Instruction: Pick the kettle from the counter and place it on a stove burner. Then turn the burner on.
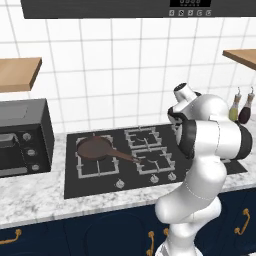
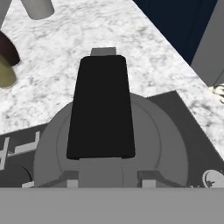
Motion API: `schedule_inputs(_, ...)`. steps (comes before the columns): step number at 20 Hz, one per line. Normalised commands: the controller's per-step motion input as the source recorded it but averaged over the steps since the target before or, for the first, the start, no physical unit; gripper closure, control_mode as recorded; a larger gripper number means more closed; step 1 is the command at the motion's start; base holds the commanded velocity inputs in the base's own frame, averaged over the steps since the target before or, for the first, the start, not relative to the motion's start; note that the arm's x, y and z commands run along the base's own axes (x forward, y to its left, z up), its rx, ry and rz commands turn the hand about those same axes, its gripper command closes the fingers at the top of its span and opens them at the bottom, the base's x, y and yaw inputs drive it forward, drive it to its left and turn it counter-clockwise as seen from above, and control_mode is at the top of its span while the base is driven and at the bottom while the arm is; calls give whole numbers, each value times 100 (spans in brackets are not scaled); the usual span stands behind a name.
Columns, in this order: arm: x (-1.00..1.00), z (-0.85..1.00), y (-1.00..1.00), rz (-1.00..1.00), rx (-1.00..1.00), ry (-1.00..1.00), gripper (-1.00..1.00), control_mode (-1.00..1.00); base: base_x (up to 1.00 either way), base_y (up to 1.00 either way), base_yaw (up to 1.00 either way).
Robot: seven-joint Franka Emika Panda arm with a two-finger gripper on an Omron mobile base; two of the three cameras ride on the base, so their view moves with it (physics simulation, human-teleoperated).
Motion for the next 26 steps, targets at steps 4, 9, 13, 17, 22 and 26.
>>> schedule_inputs(4,1,18,0,0,0,0,-100,-100,0,0,0)
schedule_inputs(9,10,36,1,-2,0,0,-100,-100,0,0,0)
schedule_inputs(13,-33,55,0,0,0,-3,-100,-100,0,0,0)
schedule_inputs(17,-100,57,1,0,0,-20,-100,-100,0,0,0)
schedule_inputs(22,-100,61,2,4,0,-30,-100,-100,0,0,0)
schedule_inputs(26,-100,13,-1,37,0,1,-100,-100,0,0,0)
